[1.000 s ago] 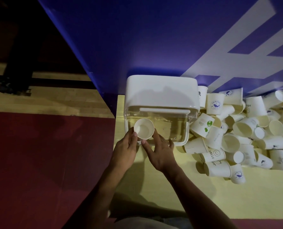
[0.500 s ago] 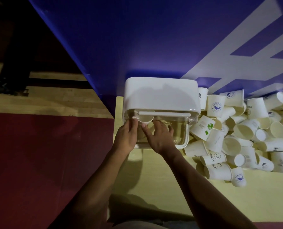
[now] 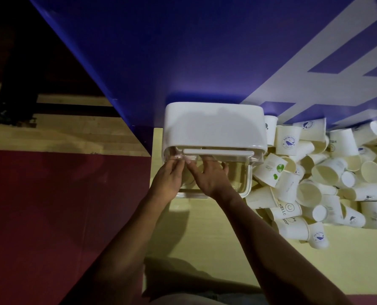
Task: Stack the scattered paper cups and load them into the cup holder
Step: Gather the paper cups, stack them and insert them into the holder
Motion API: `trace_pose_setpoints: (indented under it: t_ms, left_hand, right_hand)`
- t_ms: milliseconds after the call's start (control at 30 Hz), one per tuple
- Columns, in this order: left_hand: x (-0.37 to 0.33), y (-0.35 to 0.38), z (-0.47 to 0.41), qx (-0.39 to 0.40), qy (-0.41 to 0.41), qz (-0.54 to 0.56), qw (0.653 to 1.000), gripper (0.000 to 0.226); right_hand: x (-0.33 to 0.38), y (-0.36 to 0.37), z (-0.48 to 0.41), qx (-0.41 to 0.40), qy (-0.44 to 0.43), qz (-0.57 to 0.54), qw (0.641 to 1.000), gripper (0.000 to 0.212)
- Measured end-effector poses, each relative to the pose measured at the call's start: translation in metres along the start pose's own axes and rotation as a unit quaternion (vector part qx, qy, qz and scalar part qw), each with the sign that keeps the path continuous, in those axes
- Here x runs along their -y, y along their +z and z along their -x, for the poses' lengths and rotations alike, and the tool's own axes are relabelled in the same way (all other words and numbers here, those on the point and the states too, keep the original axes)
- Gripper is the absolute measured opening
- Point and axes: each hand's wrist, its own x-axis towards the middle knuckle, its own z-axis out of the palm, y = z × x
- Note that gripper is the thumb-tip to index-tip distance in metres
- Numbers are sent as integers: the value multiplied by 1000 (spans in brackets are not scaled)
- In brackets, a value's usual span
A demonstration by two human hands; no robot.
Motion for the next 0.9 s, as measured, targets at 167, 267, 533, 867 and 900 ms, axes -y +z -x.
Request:
trace_pose_setpoints:
  t_ms: [167,267,533,867,900]
  left_hand:
    - [13,3,10,-21,34,-5,999,25]
    - [17,8,34,-48,50,-53,996,48]
    - [-10,67,82,-46,164,-95,981,52]
    - [-86,161,89,-21,250,-106,962,58]
    - [-92,170,89,-22,256,-111,960,58]
  right_hand:
    - [-8,-6,24,-11,5,-52,999,87]
    - [-22,-15,57,-47,-11,-112,993,83]
    - [-79,-52,133,-204,33,-212,955,47]
    - [-167,-102,186,-265,97,-238,929,57]
    - [-175,-106,190,-269,102,-247,926,56]
